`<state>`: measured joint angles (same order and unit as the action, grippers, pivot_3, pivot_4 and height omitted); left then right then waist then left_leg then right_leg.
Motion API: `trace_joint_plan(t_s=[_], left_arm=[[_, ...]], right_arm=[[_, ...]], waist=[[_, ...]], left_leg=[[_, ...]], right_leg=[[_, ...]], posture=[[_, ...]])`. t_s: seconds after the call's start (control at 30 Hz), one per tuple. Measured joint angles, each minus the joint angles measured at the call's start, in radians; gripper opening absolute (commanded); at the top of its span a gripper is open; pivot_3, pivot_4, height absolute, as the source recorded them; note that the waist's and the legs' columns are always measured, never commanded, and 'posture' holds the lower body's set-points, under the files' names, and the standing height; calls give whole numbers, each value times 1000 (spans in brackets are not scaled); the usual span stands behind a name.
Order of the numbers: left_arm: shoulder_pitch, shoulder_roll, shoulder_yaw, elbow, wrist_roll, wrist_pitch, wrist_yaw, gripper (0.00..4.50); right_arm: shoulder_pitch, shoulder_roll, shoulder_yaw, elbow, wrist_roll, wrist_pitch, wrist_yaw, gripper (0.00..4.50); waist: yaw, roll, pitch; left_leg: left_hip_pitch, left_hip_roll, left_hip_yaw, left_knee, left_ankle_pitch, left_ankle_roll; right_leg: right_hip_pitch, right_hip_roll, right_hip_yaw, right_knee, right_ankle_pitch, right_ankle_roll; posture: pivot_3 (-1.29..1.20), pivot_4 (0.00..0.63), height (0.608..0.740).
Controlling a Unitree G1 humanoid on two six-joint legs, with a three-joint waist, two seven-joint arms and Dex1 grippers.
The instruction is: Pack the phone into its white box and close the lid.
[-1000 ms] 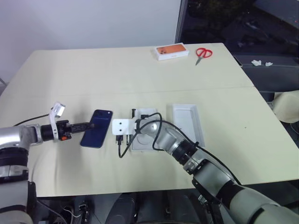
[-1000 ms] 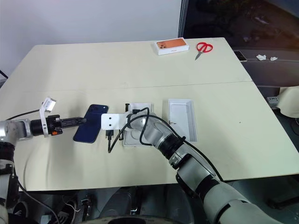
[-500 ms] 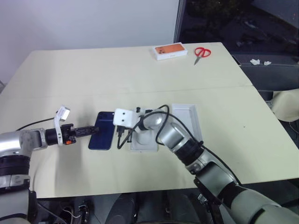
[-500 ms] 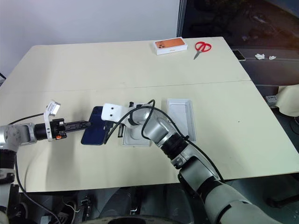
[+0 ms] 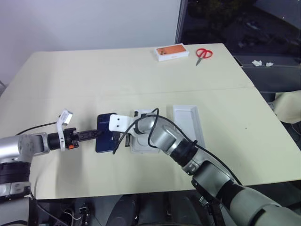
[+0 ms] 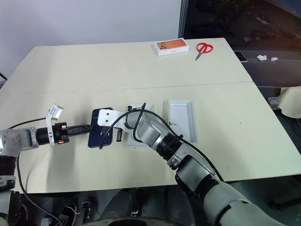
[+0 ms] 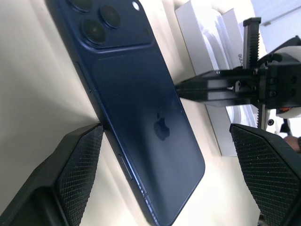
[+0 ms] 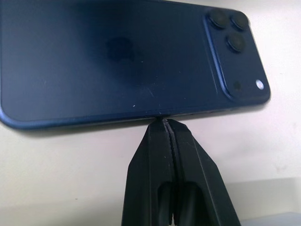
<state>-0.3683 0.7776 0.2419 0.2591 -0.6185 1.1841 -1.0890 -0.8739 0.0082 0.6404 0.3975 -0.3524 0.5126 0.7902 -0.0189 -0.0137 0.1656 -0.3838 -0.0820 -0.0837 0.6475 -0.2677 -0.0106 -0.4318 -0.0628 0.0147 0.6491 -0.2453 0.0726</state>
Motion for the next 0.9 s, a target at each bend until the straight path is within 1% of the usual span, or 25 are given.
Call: trace_joint_plan(t_s=[0.1, 0.13, 0.4, 0.5, 0.6, 0.7, 0.77, 0.9], left_arm=[[-1, -35, 31, -4, -11, 37, 32, 4500], [-2, -43, 42, -3, -17, 51, 43, 4500], [-31, -96, 128, 26, -46, 130, 106, 4500], [-31, -101, 134, 24, -55, 144, 110, 4500], [-31, -112, 164, 22, -79, 183, 118, 4500], [-29, -110, 165, 6, -82, 181, 127, 4500], [-28, -107, 141, -11, -74, 174, 151, 4500], [-25, -98, 125, -82, -71, 183, 182, 4500]], right_arm=[[0, 0, -2, 8, -1, 3, -4, 39], [0, -1, -3, 9, -2, 3, -5, 39], [2, -18, -4, 6, -9, -4, 1, 39], [2, -25, -5, 3, -9, -8, 4, 39], [2, -28, -9, 3, -17, -7, 3, 39], [2, -28, -11, 3, -18, -7, 4, 39], [2, -27, -12, 3, -18, -7, 5, 39], [6, -39, -12, -17, -16, -1, 36, 39]], waist=[[4, 0, 0], [5, 0, 0], [8, 0, 0], [7, 0, 0], [6, 0, 0], [5, 0, 0], [4, 0, 0], [3, -1, 0]], left_leg=[[9, 0, 0, -2, -1, 1], [10, 0, 0, -2, -1, 1], [9, -1, -1, -2, -1, 1], [9, -1, -1, -2, -1, 1], [9, -1, -1, -2, -1, 1], [9, -1, -1, -2, -1, 1], [9, -1, -1, -2, -1, 1], [8, -1, -1, -2, -1, 0]], right_leg=[[5, 0, 0, -3, 0, 0], [6, 0, 0, -3, 0, 0], [6, -1, -1, -3, 0, 0], [6, -1, 0, -3, 0, 0], [6, 0, -1, -3, 0, 0], [6, 0, 0, -3, 0, 0], [6, 0, 0, -3, 0, 0], [6, 0, 0, -3, 0, 0]], posture=[[0, 150, 740], [0, 150, 740], [0, 150, 740], [0, 150, 740], [0, 150, 740], [0, 150, 740], [0, 150, 740], [0, 150, 740]])
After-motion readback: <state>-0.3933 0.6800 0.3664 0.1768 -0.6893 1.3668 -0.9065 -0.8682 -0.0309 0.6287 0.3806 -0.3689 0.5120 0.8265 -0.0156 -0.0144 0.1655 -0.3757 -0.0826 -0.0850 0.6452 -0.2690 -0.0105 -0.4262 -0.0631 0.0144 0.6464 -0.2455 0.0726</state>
